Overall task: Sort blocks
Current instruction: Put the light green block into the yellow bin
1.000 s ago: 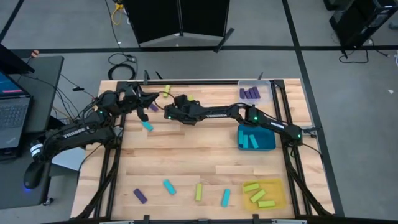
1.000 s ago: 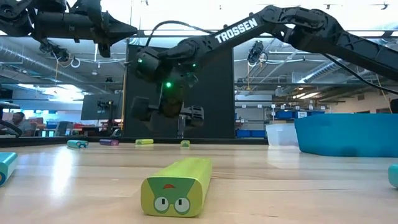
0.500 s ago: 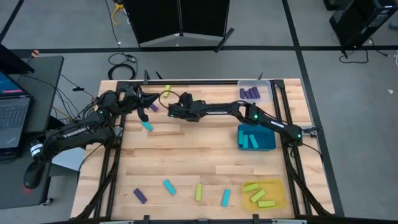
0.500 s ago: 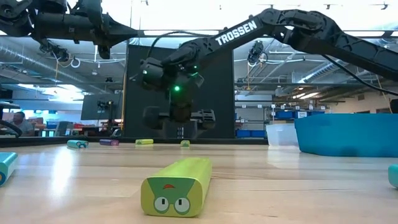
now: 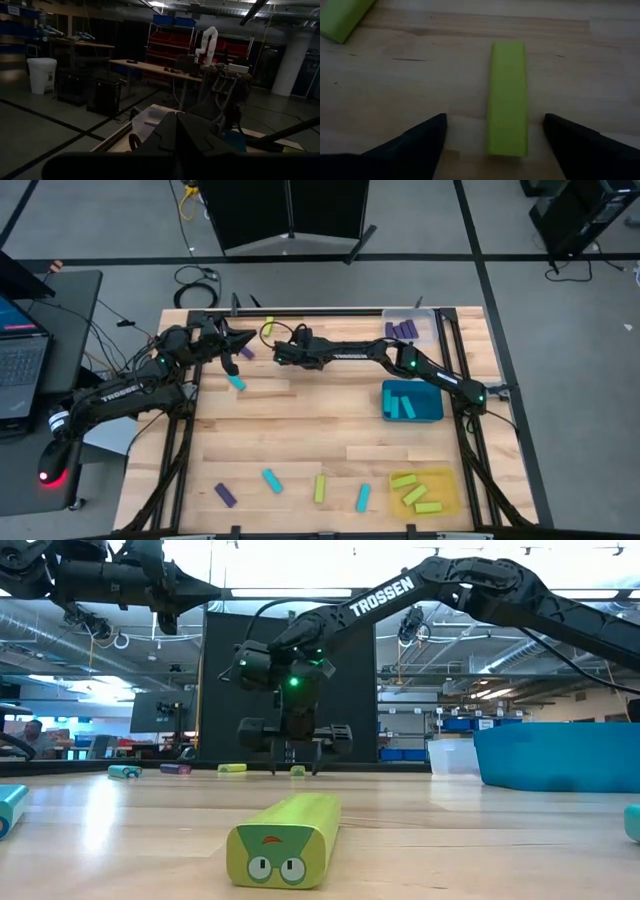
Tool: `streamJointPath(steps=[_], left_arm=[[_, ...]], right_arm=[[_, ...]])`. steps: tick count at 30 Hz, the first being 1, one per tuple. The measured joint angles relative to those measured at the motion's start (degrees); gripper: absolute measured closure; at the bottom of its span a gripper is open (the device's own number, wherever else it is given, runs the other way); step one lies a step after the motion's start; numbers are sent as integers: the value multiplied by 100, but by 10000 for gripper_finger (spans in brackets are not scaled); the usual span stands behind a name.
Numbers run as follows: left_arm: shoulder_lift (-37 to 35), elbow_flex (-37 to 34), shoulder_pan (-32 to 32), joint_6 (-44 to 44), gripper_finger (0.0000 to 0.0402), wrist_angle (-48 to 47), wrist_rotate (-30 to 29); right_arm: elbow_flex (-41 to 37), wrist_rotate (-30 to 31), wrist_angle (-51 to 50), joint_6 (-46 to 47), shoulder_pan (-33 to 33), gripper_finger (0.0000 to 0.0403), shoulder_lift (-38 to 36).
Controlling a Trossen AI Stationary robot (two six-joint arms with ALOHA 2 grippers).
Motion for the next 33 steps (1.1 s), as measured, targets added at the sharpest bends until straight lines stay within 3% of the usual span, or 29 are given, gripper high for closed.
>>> streamJointPath(steps=[14, 30, 33], left_arm=[[-1, 0, 0, -2, 387, -2, 0], [-1, 0, 0, -4, 387, -5, 0], [-1, 0, -2, -4, 387, -17, 0]], right_arm=[[-42, -123, 94, 34, -11, 275, 7], [-86, 298, -14, -86, 341, 282, -189], [-86, 717, -94, -242, 506, 282, -515]])
